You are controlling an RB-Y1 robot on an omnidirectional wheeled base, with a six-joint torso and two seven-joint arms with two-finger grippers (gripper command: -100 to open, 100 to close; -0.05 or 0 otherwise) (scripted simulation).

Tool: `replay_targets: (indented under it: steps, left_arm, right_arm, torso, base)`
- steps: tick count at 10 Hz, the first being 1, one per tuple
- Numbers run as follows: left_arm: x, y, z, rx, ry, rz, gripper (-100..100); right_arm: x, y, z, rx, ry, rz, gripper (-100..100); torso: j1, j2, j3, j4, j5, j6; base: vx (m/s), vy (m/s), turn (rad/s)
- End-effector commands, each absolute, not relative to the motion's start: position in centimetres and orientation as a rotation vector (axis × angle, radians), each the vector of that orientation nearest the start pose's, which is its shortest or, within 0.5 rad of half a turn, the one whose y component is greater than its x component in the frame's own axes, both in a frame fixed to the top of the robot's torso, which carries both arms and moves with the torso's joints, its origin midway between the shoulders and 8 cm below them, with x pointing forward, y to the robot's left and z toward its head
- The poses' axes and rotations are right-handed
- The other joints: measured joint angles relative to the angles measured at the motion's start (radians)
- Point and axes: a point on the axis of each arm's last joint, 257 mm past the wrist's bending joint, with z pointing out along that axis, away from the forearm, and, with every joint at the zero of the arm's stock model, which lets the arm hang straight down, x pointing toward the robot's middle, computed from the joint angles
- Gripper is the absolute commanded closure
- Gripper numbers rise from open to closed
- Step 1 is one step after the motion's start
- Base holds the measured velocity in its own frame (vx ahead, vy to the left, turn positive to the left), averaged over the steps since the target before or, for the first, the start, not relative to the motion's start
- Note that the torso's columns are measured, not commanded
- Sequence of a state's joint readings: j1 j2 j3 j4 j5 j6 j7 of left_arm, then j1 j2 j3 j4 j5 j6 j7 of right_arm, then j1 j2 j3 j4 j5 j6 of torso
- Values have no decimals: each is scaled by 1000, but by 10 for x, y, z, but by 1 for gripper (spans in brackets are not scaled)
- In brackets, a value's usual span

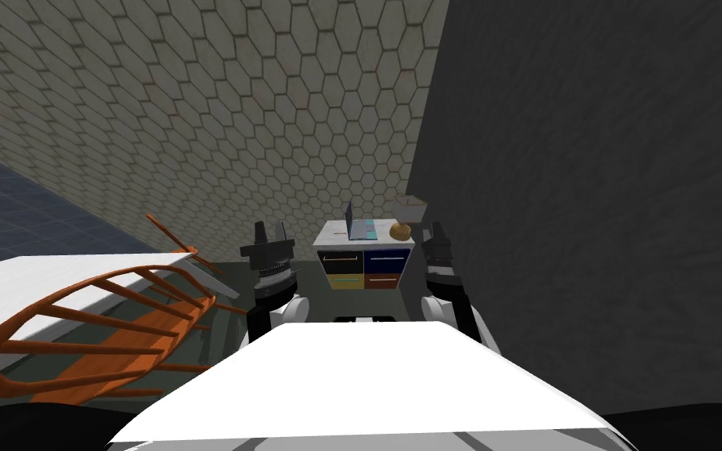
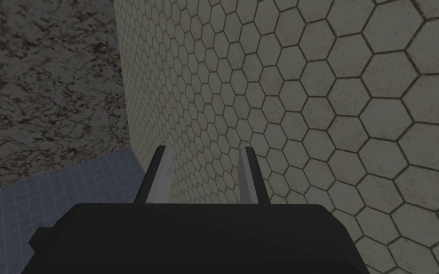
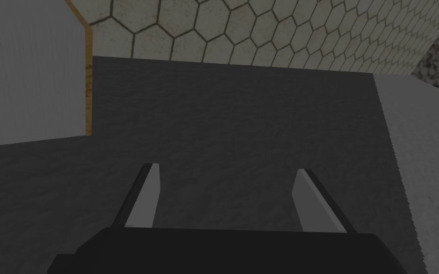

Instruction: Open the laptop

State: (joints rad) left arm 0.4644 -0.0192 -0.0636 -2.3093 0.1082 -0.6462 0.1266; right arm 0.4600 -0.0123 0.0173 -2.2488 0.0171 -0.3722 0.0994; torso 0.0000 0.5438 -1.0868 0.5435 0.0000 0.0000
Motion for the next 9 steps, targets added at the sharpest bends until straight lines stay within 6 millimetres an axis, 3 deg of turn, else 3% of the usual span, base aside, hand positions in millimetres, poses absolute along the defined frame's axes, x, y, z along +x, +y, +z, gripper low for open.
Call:
replay_targets:
  steps: [1,2,4,9]
  left_arm:
    - [312,269,72,-614,344,-1602,0]
    - [312,269,72,-614,344,-1602,0]
    - [312,269,72,-615,344,-1601,0]
    - [312,269,72,-615,344,-1601,0]
  right_arm:
    - [375,-271,-2,696,745,1202,0]
    - [376,-268,-1,682,752,1223,-100]
    - [377,-264,3,669,748,1274,-100]
    - [383,-257,17,682,677,1445,-100]
  torso:
    - [0,74,-148,74,0,0]
    - [0,148,-295,148,0,0]
    - [0,191,-384,190,0,0]
    - [0,194,-389,194,0,1]
  base:
    - [0,0,0]
    - [6,1,57]
    - [1,0,98]
    - [5,0,121]
